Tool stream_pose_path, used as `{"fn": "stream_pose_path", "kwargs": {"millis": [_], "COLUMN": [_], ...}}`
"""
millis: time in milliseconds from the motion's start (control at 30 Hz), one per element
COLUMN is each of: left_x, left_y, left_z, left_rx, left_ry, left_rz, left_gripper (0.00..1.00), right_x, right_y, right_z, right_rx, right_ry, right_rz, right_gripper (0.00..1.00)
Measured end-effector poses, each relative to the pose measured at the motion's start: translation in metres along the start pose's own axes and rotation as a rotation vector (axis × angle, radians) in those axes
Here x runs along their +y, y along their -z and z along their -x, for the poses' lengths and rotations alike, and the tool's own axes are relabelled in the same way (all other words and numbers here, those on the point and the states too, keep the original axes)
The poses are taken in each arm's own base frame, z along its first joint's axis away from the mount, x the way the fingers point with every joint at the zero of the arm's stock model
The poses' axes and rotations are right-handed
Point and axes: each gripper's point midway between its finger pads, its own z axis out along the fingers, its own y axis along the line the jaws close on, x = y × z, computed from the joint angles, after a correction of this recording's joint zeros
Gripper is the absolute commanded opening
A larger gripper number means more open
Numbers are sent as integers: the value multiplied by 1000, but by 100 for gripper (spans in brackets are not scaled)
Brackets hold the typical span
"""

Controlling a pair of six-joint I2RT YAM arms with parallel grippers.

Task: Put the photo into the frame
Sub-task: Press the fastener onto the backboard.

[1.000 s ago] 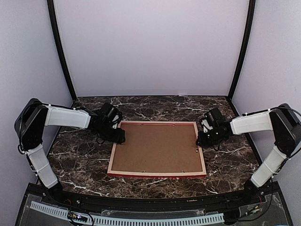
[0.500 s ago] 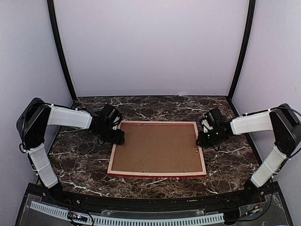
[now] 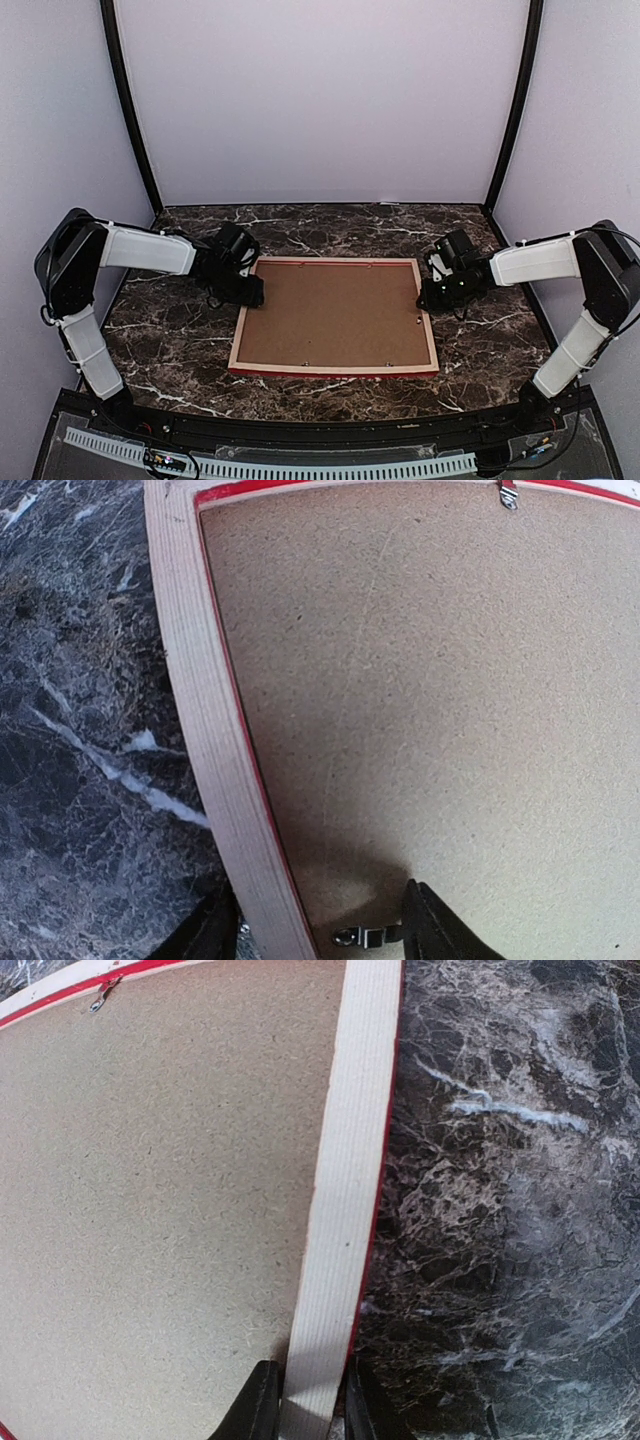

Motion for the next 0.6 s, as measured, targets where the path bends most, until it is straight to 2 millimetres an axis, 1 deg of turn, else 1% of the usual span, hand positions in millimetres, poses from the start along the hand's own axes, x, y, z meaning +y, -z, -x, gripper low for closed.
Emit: {"fn": "stream_pose_path", "kwargs": {"millis": [367, 533, 600], "left_x": [3, 6, 5], "left_y": [5, 6, 6], "left_z": [-10, -13, -13], "left_rx": [16, 19, 20], "left_ry": [9, 18, 19], "left_rz": [3, 5, 3], "left_gripper": [56, 45, 42], "right_x": [0, 0, 0], "right_y": [0, 0, 0], "right_z": [0, 0, 0], "right_rx": [-1, -1, -1], "right_ry": [0, 0, 0], "right_rz": [1, 1, 1], "right_gripper": [22, 22, 22]}}
